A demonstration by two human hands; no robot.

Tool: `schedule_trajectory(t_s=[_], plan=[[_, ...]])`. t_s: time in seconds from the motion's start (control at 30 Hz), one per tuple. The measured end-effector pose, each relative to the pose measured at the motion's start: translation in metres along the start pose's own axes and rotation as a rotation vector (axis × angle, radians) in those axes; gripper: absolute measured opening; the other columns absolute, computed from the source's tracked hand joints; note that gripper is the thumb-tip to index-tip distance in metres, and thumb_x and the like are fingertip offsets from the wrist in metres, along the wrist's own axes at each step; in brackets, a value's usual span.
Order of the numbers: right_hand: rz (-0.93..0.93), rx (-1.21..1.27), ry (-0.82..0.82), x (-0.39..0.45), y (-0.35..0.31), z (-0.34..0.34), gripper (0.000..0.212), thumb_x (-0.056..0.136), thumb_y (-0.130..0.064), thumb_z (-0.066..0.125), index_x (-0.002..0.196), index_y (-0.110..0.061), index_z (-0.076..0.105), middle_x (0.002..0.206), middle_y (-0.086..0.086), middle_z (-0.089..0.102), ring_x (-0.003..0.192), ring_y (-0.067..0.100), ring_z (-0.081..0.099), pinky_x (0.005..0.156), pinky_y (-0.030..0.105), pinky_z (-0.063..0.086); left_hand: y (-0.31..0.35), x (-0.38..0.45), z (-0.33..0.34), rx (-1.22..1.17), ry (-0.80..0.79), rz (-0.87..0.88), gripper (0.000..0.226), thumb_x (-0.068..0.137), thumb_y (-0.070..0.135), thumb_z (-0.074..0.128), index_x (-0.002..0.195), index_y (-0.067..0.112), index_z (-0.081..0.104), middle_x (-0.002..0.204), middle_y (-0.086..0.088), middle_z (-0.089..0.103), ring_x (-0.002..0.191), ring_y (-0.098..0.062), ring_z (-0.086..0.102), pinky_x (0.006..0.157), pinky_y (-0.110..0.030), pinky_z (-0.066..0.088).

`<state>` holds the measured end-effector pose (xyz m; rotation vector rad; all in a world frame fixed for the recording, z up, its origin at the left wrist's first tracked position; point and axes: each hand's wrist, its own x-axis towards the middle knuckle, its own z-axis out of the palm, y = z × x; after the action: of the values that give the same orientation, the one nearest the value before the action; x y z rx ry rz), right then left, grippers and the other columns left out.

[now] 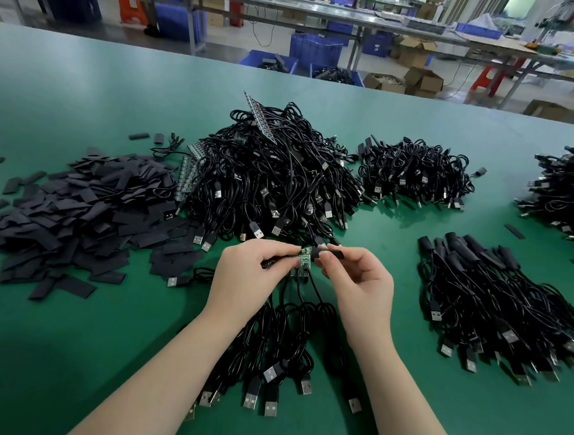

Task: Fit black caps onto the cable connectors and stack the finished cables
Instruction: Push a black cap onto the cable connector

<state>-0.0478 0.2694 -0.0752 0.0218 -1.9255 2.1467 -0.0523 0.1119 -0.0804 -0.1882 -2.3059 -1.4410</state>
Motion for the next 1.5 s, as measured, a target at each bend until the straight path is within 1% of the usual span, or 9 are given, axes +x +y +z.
schedule_trajectory(t_s=[0.13,0.27,0.5,0.6,0.73,1.0,1.17,1.33,1.5], plan=[[-0.069,-0.023,0.007,-0.002,-0.002,0.002,0.034,0.084,-0.002,0.074,0.079,-0.035,0.077,0.090,-0.005,0.077,0.089,0.013,0.074,0.079,0.018,0.055,0.003,0.000,0.000,-0.045,-0.027,-0.014,0.025,0.079,0.020,0.079,0.095,0.039,0.075,0.091,0.031,0.069,0.089,0.010,0.065,0.080,-0.008,0.047],[-0.081,-0.012,0.018,-0.003,-0.001,0.002,0.031,0.085,-0.001,0.074,0.080,-0.031,0.076,0.092,-0.003,0.077,0.091,0.012,0.073,0.079,0.017,0.054,0.004,-0.001,-0.001,-0.089,-0.052,-0.021,0.031,0.078,0.018,0.080,0.100,0.039,0.074,0.094,0.031,0.070,0.090,0.010,0.065,0.083,-0.010,0.050],[-0.047,-0.006,-0.021,0.000,-0.002,-0.003,0.024,0.086,-0.003,0.073,0.086,-0.027,0.075,0.093,-0.002,0.078,0.089,0.015,0.074,0.076,0.017,0.054,0.004,0.001,-0.002,-0.113,-0.043,-0.045,0.049,0.076,0.021,0.082,0.098,0.060,0.063,0.089,0.027,0.071,0.092,0.009,0.066,0.088,-0.007,0.044],[0.000,-0.008,-0.041,0.003,-0.004,-0.005,0.019,0.087,-0.003,0.072,0.089,-0.022,0.073,0.089,-0.002,0.078,0.083,0.013,0.074,0.070,0.015,0.053,0.003,0.001,-0.002,-0.118,-0.050,-0.041,0.050,0.076,0.020,0.082,0.099,0.059,0.063,0.089,0.025,0.072,0.093,0.008,0.066,0.090,-0.010,0.045],[0.001,-0.019,-0.060,0.005,-0.006,-0.009,0.017,0.088,-0.003,0.070,0.090,-0.019,0.072,0.089,-0.002,0.078,0.078,0.013,0.075,0.064,0.012,0.051,0.003,0.000,-0.002,-0.116,-0.073,-0.028,0.048,0.076,0.019,0.081,0.101,0.057,0.063,0.089,0.027,0.072,0.095,0.011,0.064,0.087,0.000,0.037],[0.075,-0.040,-0.154,0.008,-0.008,-0.017,0.016,0.092,-0.006,0.067,0.090,-0.021,0.071,0.084,-0.002,0.077,0.073,0.016,0.075,0.058,0.013,0.048,0.004,0.000,-0.002,-0.118,-0.075,-0.022,0.046,0.078,0.018,0.080,0.101,0.054,0.061,0.087,0.028,0.071,0.093,0.012,0.064,0.083,0.002,0.036],[0.024,-0.028,-0.130,0.006,-0.009,-0.014,0.018,0.089,-0.002,0.069,0.087,-0.019,0.072,0.085,-0.002,0.077,0.073,0.013,0.074,0.060,0.010,0.050,0.004,0.000,-0.003,-0.096,-0.064,-0.005,0.046,0.077,0.022,0.082,0.098,0.058,0.061,0.087,0.029,0.071,0.096,0.013,0.062,0.087,0.002,0.034],[-0.043,-0.084,-0.125,0.006,-0.007,-0.014,0.020,0.085,-0.002,0.073,0.089,-0.022,0.073,0.089,-0.001,0.077,0.081,0.016,0.074,0.074,0.020,0.057,0.003,0.002,-0.003,-0.105,-0.059,-0.006,0.049,0.077,0.023,0.081,0.098,0.061,0.060,0.088,0.028,0.071,0.094,0.010,0.064,0.086,-0.002,0.039],[-0.001,-0.094,-0.123,0.008,-0.005,-0.017,0.020,0.086,-0.008,0.074,0.085,-0.028,0.074,0.085,0.000,0.077,0.080,0.017,0.074,0.073,0.019,0.055,0.003,0.001,-0.003,-0.112,-0.072,0.001,0.045,0.077,0.021,0.081,0.098,0.055,0.062,0.086,0.027,0.072,0.095,0.012,0.063,0.085,-0.001,0.038]])
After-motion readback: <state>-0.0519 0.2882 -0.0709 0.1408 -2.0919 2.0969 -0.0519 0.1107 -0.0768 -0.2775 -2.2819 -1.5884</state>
